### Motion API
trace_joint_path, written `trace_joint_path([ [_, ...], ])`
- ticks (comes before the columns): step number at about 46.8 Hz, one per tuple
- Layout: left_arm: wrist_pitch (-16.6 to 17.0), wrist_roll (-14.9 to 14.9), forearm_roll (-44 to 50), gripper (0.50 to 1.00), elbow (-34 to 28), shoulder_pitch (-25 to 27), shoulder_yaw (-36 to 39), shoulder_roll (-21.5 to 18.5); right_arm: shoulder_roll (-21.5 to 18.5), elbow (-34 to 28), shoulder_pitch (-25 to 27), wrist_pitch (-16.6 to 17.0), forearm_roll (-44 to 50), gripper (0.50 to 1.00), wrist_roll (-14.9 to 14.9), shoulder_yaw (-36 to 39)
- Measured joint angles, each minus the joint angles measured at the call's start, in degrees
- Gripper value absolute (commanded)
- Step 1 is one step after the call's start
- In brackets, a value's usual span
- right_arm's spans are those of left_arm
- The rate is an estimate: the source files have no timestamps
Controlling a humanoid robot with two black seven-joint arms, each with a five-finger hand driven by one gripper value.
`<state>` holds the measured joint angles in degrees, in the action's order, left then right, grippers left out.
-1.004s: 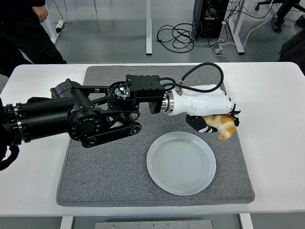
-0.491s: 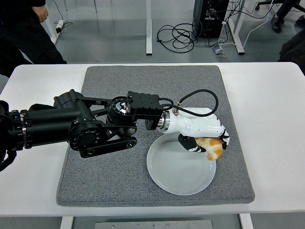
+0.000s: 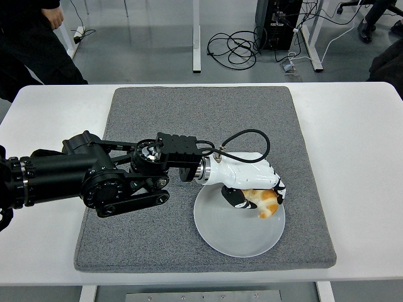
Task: Place the bread on the plate
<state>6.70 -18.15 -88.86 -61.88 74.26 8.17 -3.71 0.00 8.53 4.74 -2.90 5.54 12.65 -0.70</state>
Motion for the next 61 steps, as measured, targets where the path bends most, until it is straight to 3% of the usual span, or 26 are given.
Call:
trace_joint_path([
  [18, 0.0, -1.5, 0.0, 0.500, -0.1, -1.1, 3.1, -0.1, 0.0, 0.0, 0.0, 0.0, 0.0, 1.000, 0.0, 0.0],
  [46, 0.2, -1.2, 0.1, 0.500, -0.1, -1.4, 3.4, -0.1, 0.0, 0.0, 0.0, 0.0, 0.0, 1.000, 0.0, 0.0],
  [48, 0.2, -1.0, 0.4, 0.632, -0.1, -1.2, 3.4, -0.2, 0.0, 0.0, 0.0, 0.0, 0.0, 1.000, 0.0, 0.0],
  [53, 0.1, -0.8, 0.6, 0.808, -0.2, -1.0, 3.4, -0.5, 0.0, 0.0, 0.0, 0.0, 0.0, 1.000, 0.0, 0.0],
  [59, 0.0, -0.9, 0.6, 0.954, -0.4, -0.9, 3.3, -1.0, 0.0, 0.0, 0.0, 0.0, 0.0, 1.000, 0.0, 0.0],
  [61, 0.0, -1.0, 0.6, 0.963, -0.7, -0.9, 3.3, -1.1, 0.0, 0.0, 0.0, 0.0, 0.0, 1.000, 0.0, 0.0],
])
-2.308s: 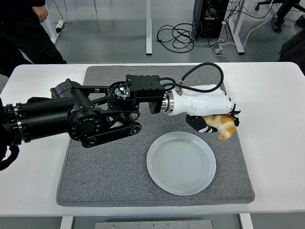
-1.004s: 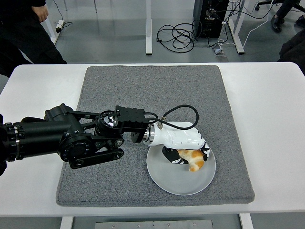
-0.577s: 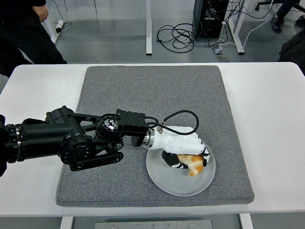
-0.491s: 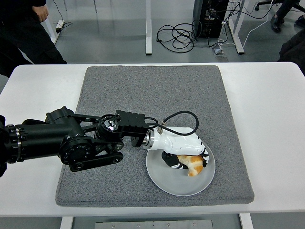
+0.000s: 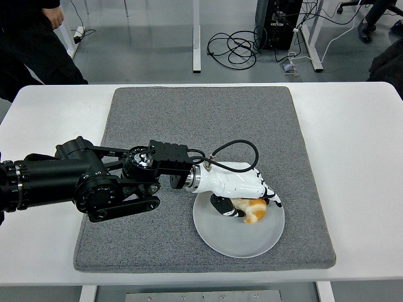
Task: Place the bread on the plate
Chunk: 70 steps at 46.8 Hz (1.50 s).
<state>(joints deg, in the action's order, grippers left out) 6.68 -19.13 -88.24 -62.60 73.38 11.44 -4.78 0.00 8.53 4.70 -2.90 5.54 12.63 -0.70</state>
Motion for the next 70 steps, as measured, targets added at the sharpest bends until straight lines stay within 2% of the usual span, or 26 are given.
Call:
trace_joint_path([
  [18, -0.7, 0.0, 0.7, 0.969, -6.1, 3.1, 0.1, -5.3, 0.0, 0.0, 0.0, 0.0, 0.0, 1.000, 0.0, 0.0],
  [30, -1.0, 0.0, 2.1, 0.969, -7.9, 5.7, -0.2, -7.0, 0.0, 0.0, 0.0, 0.0, 0.0, 1.000, 0.0, 0.0],
  [35, -1.2, 0.0, 2.8, 0.969, -8.5, 7.7, -0.4, -7.9, 0.0, 0.0, 0.0, 0.0, 0.0, 1.000, 0.0, 0.0],
  [55, -1.4, -0.5, 14.1, 0.969, -8.8, 21.7, -0.7, -9.2, 0.0, 0.0, 0.1, 0.0, 0.0, 1.000, 0.0, 0.0],
  [62, -1.3, -0.5, 15.9, 0.971, -8.6, 23.5, -0.7, -9.9, 0.0, 0.0, 0.0, 0.0, 0.0, 1.000, 0.0, 0.0],
  [70, -1.3, -0.4, 17.5, 0.971, -8.6, 23.2, -2.2, -11.0, 0.0, 0.0, 0.1, 0.0, 0.0, 1.000, 0.0, 0.0],
])
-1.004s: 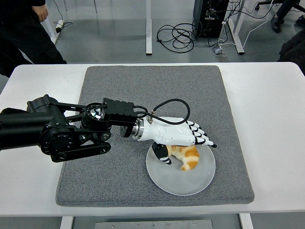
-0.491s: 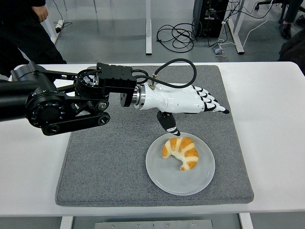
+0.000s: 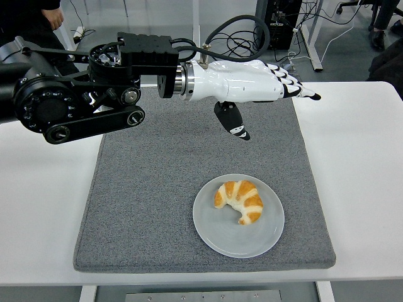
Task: Place the bread on the plate
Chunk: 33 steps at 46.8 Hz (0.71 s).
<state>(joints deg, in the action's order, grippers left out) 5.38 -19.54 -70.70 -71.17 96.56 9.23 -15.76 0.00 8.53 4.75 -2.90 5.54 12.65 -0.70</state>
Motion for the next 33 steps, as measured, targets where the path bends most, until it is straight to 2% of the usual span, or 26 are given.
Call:
trace_joint_path([
  [7, 0.1, 0.1, 4.5, 0.971, 0.7, -1.2, -0.9, -1.3, 0.0, 0.0, 0.0, 0.0, 0.0, 1.000, 0.0, 0.0],
  [12, 0.1, 0.3, 10.3, 0.971, 3.5, -2.5, -0.9, -2.2, 0.0, 0.0, 0.0, 0.0, 0.0, 1.000, 0.0, 0.0],
  [26, 0.0, 0.2, 32.2, 0.971, 15.3, -9.0, -1.6, -2.5, 0.0, 0.0, 0.0, 0.0, 0.0, 1.000, 0.0, 0.0],
  [33, -0.1, 0.1, 43.2, 0.971, 22.0, -15.1, -7.5, -2.0, 0.0, 0.0, 0.0, 0.0, 0.0, 1.000, 0.0, 0.0],
])
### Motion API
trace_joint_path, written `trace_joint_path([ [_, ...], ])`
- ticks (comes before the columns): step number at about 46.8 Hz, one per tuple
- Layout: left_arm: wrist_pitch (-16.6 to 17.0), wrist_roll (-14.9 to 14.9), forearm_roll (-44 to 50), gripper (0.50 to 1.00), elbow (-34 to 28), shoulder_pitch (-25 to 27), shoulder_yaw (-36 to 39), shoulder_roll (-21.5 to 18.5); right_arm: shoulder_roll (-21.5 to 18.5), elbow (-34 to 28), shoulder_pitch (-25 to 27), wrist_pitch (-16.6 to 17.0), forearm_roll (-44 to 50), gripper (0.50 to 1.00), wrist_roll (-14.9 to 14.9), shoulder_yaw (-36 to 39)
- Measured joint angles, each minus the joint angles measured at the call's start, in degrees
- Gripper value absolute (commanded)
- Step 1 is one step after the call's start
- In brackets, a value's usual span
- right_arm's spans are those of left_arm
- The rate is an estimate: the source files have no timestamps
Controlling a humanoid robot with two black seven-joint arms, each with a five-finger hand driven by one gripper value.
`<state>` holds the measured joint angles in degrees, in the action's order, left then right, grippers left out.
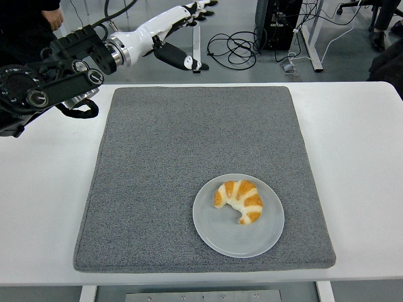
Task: Place the bread on the plate
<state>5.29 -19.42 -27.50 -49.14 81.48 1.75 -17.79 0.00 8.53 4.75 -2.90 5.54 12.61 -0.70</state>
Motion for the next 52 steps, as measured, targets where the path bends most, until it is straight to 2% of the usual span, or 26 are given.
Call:
trace_joint_path([
  [9, -2.2, 0.2, 6.9, 0.971, 5.0, -7.9, -10.0, 0.1, 0.0, 0.0, 0.0, 0.0, 0.0, 1.000, 0.1, 0.0],
  [16, -5.8, 0.6, 11.5, 0.971, 12.7, -13.8, -20.6, 1.5, 0.0, 0.0, 0.0, 0.0, 0.0, 1.000, 0.0, 0.0],
  [25, -10.4, 4.6, 17.6, 0.971, 22.0, -17.3, -30.1, 5.1, 0.0, 0.0, 0.0, 0.0, 0.0, 1.000, 0.0, 0.0],
  [33, -13.7, 5.7, 19.9, 0.969, 27.9, -18.9, -31.2, 8.9, 0.0, 0.8, -0.2, 0.2, 0.0, 1.000, 0.0, 0.0],
  [43, -18.0, 6.5, 23.0, 0.971, 29.6, -20.0, -32.2, 12.1, 0.0, 0.9, -0.6, 0.2, -0.1, 1.000, 0.0, 0.1],
  [52, -19.9, 6.6, 23.2, 0.971, 29.8, -20.1, -32.3, 13.9, 0.0, 0.4, -0.6, 0.0, 0.0, 1.000, 0.0, 0.3],
])
